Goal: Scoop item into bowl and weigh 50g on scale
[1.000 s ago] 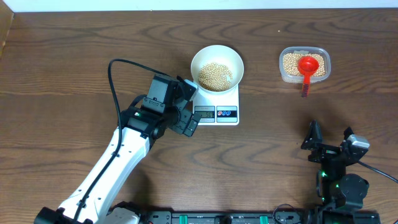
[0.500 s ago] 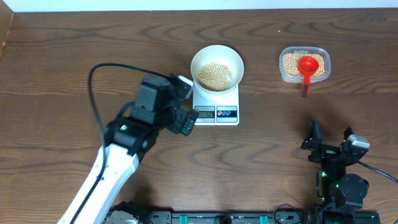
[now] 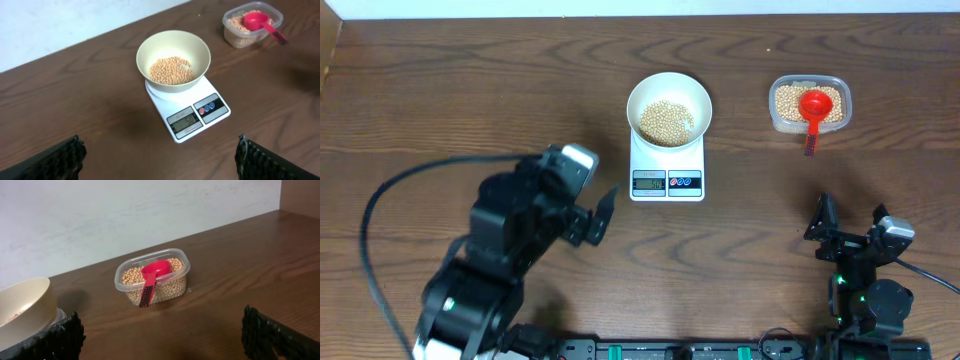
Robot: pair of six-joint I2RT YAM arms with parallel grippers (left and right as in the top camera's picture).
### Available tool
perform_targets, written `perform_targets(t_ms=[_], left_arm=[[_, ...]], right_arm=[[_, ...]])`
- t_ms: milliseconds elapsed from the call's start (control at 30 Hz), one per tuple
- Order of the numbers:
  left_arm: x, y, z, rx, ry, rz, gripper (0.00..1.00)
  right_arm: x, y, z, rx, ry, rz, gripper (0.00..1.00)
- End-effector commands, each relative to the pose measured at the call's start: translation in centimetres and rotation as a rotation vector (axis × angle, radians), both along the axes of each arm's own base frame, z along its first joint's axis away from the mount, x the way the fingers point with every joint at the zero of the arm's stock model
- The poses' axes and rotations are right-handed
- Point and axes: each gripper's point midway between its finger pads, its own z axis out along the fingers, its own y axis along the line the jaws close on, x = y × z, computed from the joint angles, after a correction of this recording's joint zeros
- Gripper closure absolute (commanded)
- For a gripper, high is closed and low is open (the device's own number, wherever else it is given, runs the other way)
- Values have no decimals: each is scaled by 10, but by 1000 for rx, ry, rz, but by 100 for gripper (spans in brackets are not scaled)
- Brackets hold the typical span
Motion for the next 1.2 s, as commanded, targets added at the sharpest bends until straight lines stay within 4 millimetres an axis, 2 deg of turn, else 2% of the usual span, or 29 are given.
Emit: perform_targets(t_ms=[0,133,300,700,933,1167], left_arm=[[-13,6,14,-21,-54,6,2],[-23,13,39,-57,-169,20,2],[-19,26,36,-61,-267,91,2],[-5,37,-14,-114,-449,179,2],[3,36,-48,-117,-448,187,2],[7,35,-70,-163,-464,199,2]], right_arm=[[-1,-2,0,8,-1,-12,1],[-1,-2,0,8,-1,-12,1],[-1,-2,0,8,-1,-12,1],[-1,-2,0,8,-1,-12,1],[-1,-2,0,8,-1,-12,1],[-1,-2,0,8,-1,-12,1]])
